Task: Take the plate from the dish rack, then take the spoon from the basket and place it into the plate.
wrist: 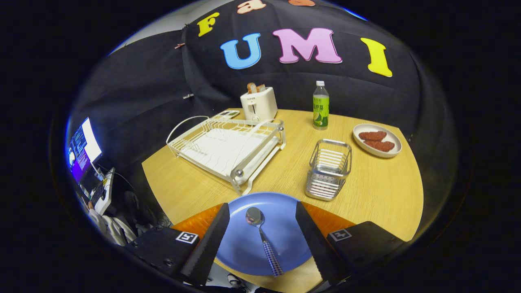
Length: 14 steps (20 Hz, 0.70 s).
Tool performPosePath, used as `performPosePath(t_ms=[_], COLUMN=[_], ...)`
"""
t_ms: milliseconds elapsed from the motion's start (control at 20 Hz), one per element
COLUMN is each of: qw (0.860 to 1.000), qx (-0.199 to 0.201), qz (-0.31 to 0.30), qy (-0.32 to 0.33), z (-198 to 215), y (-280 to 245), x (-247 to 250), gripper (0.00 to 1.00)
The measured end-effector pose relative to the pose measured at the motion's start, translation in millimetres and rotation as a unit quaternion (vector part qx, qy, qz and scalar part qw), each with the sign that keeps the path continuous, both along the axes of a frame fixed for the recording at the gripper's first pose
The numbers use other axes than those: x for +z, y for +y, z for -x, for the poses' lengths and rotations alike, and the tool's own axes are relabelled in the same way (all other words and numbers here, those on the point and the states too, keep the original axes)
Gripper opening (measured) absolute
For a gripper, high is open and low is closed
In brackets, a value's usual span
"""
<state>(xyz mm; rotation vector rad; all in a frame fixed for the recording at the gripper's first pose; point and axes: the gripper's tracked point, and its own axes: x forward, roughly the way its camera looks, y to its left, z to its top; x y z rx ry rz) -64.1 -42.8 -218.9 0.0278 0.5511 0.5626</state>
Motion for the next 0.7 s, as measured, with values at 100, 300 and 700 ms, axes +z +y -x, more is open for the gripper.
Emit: performPosePath(t_ms=[100,300,700], qw=[0.999,0.990,0.963], qx=[-0.004,-0.025,-0.138], qz=[-0.003,-0.016,-0.064], qy=[-0.044,-0.135,-0.224], z=[-11.1,-31.9,-57.6], y=[-9.4,-37.6,-91.7], x=[34.0,111.2,230.7], gripper=[0.99,0.99,0.98])
